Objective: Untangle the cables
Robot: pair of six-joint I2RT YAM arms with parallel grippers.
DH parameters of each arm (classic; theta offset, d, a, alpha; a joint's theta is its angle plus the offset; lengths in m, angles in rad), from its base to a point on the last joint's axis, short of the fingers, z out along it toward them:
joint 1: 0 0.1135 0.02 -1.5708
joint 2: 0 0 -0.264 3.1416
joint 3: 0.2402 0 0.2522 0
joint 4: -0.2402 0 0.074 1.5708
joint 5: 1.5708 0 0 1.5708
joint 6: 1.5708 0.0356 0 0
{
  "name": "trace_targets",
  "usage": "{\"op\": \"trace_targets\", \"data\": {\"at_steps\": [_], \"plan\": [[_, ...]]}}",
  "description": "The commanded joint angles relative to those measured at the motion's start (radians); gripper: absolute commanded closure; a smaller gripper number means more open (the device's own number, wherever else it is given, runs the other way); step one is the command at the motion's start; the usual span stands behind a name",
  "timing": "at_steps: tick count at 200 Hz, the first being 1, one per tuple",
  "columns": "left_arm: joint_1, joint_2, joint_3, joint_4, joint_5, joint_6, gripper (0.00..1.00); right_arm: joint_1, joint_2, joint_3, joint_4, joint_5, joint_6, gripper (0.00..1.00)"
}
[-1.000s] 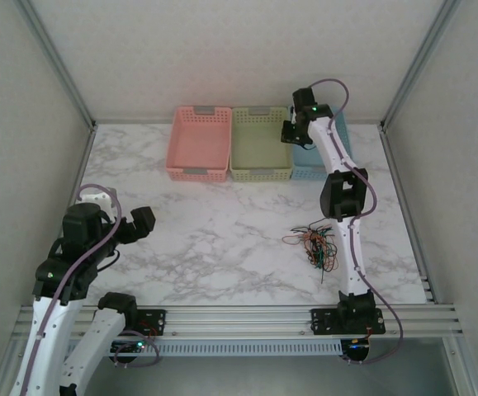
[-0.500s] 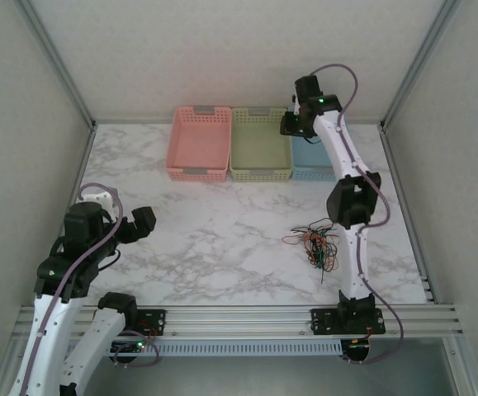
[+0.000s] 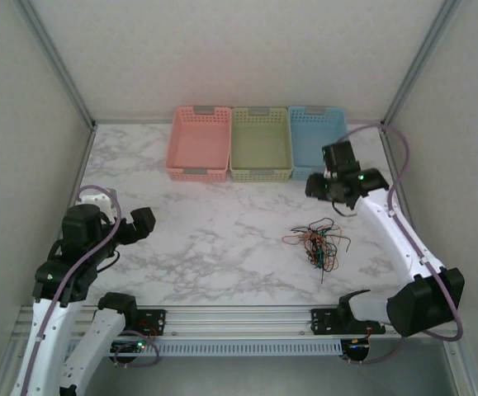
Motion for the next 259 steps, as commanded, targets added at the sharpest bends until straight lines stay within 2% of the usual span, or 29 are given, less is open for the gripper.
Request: {"op": "trace_targets", "data": {"at_steps": [1, 15, 37, 77, 131, 180, 219, 259], "plan": [[0.001, -0.007, -0.001, 0.009, -0.014, -0.002, 0.0, -0.001, -0.078, -0.168, -0.009, -0.005, 0.123, 0.48], [0.003, -0.016, -0.002, 0.009, -0.016, -0.002, 0.0, -0.001, -0.12, -0.265, -0.004, -0.033, 0.154, 0.46], [0.003, -0.022, -0.003, 0.01, -0.015, -0.002, 0.0, -0.001, -0.141, -0.347, 0.008, -0.004, 0.188, 0.44], [0.002, -0.017, -0.003, 0.012, -0.001, 0.0, 0.0, -0.001, -0.024, -0.401, 0.07, -0.024, 0.239, 0.44], [0.003, -0.015, -0.007, 0.016, 0.006, 0.001, 0.0, 0.002, 0.182, -0.474, 0.199, -0.102, 0.273, 0.52], [0.002, -0.017, -0.008, 0.018, 0.01, 0.001, 0.0, 0.011, 0.218, -0.441, 0.211, -0.134, 0.266, 0.63], [0.002, -0.015, -0.009, 0.018, 0.009, 0.001, 0.0, 0.17, 0.272, -0.304, 0.191, -0.101, 0.319, 0.67], [0.003, -0.017, -0.009, 0.018, 0.006, 0.001, 0.0, 0.388, 0.442, -0.07, 0.198, -0.076, 0.388, 0.7]]}}
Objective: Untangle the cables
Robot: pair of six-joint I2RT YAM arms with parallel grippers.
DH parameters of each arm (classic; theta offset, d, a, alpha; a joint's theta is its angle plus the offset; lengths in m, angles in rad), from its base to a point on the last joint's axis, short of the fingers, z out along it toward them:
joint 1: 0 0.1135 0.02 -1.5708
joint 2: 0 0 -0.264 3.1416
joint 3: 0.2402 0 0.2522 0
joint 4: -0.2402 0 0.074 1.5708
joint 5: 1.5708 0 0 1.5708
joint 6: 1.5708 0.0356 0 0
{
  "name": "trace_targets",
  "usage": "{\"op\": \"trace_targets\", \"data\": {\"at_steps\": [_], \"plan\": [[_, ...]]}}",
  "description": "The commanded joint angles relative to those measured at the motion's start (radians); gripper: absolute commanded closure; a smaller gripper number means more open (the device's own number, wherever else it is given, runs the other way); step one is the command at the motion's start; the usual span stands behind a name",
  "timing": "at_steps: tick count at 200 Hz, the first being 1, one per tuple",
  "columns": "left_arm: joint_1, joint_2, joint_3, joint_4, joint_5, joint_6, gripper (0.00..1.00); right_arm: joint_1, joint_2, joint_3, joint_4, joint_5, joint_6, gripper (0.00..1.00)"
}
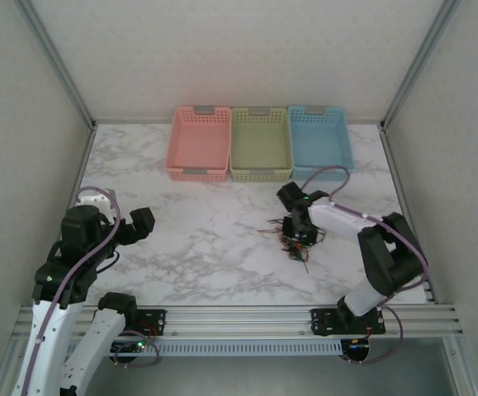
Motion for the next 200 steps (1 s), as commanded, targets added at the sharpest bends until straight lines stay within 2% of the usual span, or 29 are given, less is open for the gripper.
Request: {"op": "trace_targets", "data": {"at_steps": [1, 51, 90, 120, 147, 175, 200], "plan": [[0.002, -0.007, -0.007, 0.017, 0.012, 0.001, 0.0, 0.116, 0.093, 0.15, 0.038, -0.012, 0.065, 0.7], [0.002, -0.008, -0.007, 0.012, -0.002, 0.002, 0.0, 0.287, 0.408, 0.519, 0.002, -0.028, 0.072, 0.71], [0.002, -0.011, -0.006, 0.011, -0.004, 0.003, 0.0, 0.299, 0.447, 0.579, -0.006, -0.035, 0.068, 0.69], [0.003, -0.005, -0.005, 0.007, -0.014, 0.001, 0.0, 0.3, 0.374, 0.554, -0.006, -0.077, 0.045, 0.54], [0.003, 0.009, -0.004, 0.005, -0.005, -0.002, 0.0, 0.3, 0.24, 0.515, -0.008, -0.065, 0.005, 0.5], [0.004, 0.016, 0.008, -0.007, -0.023, -0.009, 0.0, 0.3, 0.079, 0.48, -0.022, 0.0, -0.063, 0.48], [0.003, 0.046, 0.031, -0.012, 0.08, -0.002, 0.0, 0.297, -0.043, 0.489, -0.082, 0.083, -0.18, 0.46]]}}
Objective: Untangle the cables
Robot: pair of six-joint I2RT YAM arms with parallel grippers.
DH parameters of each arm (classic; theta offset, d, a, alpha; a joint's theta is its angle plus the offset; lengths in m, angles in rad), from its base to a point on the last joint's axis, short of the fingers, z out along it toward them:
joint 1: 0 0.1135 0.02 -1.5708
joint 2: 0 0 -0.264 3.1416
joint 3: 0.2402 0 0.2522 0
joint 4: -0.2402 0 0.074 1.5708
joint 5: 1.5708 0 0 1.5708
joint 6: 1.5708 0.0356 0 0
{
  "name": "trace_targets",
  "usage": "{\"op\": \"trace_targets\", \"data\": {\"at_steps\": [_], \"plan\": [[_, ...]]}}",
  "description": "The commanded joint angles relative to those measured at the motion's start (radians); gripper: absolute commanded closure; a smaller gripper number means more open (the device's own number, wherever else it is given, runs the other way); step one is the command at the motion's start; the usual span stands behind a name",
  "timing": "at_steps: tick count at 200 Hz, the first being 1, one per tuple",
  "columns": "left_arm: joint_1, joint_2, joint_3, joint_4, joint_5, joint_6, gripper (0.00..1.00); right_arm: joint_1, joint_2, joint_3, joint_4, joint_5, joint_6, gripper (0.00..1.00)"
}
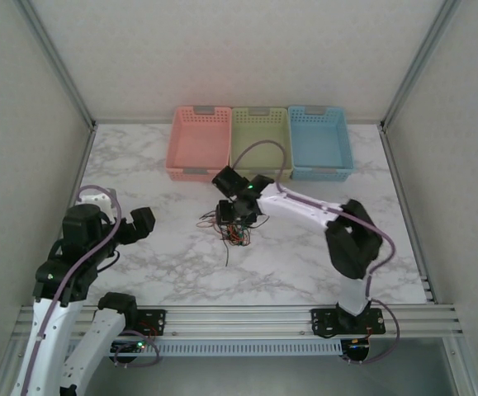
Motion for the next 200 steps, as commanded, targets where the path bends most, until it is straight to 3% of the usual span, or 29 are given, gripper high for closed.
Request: {"op": "trace_targets", "data": {"at_steps": [1, 22, 36, 45, 69, 83, 108, 138, 157, 178, 200], "plan": [[0.003, 0.024, 0.032, -0.009, 0.084, -0.002, 0.0, 0.004, -0.119, -0.001, -0.078, 0.104, -0.134, 0.46], [0.002, 0.076, 0.058, -0.015, 0.187, 0.0, 0.0, -0.003, -0.264, -0.059, -0.021, 0.189, -0.254, 0.38], [0.002, 0.107, 0.066, -0.002, 0.235, -0.037, 0.0, -0.019, -0.349, -0.141, 0.052, 0.246, -0.289, 0.17], [-0.002, 0.121, 0.053, 0.046, 0.289, -0.076, 0.0, -0.039, -0.39, -0.199, 0.099, 0.251, -0.295, 0.12], [-0.051, 0.169, 0.015, 0.176, 0.325, -0.169, 0.01, -0.098, -0.452, -0.32, 0.18, 0.206, -0.271, 0.24], [-0.105, 0.219, 0.003, 0.207, 0.257, -0.189, 0.02, -0.143, -0.466, -0.394, 0.233, 0.154, -0.237, 0.3], [-0.218, 0.355, -0.027, 0.301, 0.188, -0.213, 0.07, -0.236, -0.425, -0.49, 0.359, -0.068, -0.194, 0.32], [-0.36, 0.509, 0.001, 0.306, 0.004, -0.147, 0.1, -0.259, -0.303, -0.455, 0.385, -0.211, -0.288, 0.38], [-0.39, 0.625, -0.009, 0.358, 0.008, -0.134, 0.11, -0.289, -0.24, -0.454, 0.44, -0.273, -0.304, 0.39], [-0.423, 0.757, 0.008, 0.38, 0.01, -0.114, 0.22, -0.31, -0.203, -0.463, 0.483, -0.315, -0.332, 0.41], [-0.431, 0.812, -0.004, 0.422, -0.007, -0.11, 0.23, -0.319, -0.192, -0.5, 0.528, -0.318, -0.382, 0.41]]}}
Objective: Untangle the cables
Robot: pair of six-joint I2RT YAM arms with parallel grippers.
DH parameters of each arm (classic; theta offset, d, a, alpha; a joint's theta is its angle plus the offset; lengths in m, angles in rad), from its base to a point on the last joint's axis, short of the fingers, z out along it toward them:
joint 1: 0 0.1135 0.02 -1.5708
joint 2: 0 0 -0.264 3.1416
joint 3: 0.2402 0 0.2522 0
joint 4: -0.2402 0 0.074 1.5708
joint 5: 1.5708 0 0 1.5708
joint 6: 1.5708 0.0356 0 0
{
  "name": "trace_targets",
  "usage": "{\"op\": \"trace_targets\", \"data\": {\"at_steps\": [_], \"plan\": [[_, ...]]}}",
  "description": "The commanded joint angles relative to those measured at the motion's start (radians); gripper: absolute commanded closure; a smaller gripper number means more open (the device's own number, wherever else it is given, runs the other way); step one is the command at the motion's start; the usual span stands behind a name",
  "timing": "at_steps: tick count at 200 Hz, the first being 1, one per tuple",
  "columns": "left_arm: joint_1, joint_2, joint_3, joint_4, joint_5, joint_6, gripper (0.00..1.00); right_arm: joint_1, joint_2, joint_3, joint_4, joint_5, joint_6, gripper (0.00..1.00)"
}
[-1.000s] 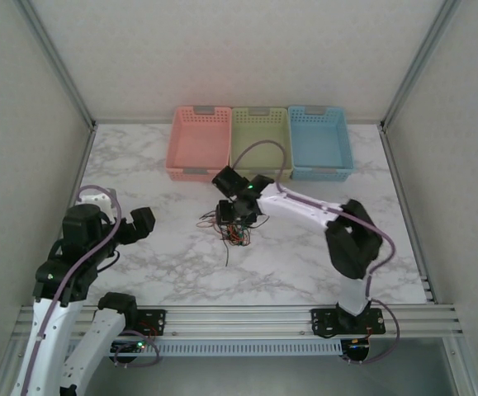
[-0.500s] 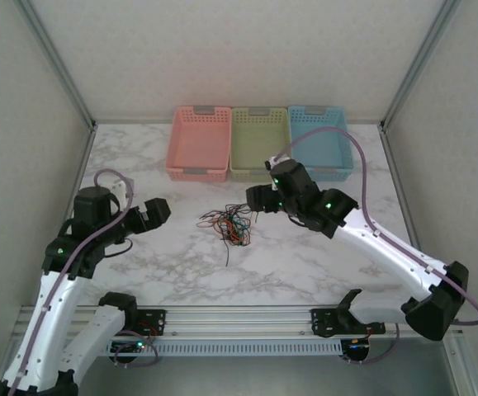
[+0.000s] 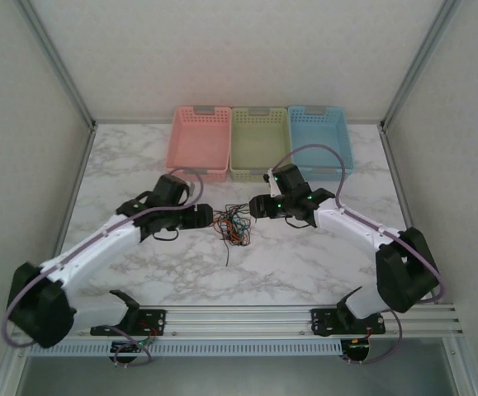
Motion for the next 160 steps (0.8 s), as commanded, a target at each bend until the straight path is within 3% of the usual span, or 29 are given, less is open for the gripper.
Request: {"op": "trace_targets", "data": {"at_steps": [1, 35, 68, 115, 160], "plan": [[-0.012, 0.034, 0.001, 0.06, -0.048, 0.03, 0.23, -0.012, 0.009, -0.024, 0.097, -0.065, -0.077, 0.41], [-0.011, 0.109, 0.024, 0.056, -0.1, 0.105, 0.25, -0.035, 0.009, -0.113, 0.236, -0.093, -0.057, 0.42], [-0.011, 0.17, 0.025, 0.097, -0.096, 0.138, 0.37, -0.039, 0.021, -0.146, 0.294, -0.098, -0.055, 0.43], [-0.001, 0.179, 0.03, 0.15, -0.161, 0.205, 0.38, -0.038, 0.035, -0.178, 0.34, -0.087, -0.045, 0.43], [0.021, 0.195, 0.004, 0.232, -0.1, 0.231, 0.38, -0.039, 0.07, -0.189, 0.373, -0.095, -0.039, 0.44]]}}
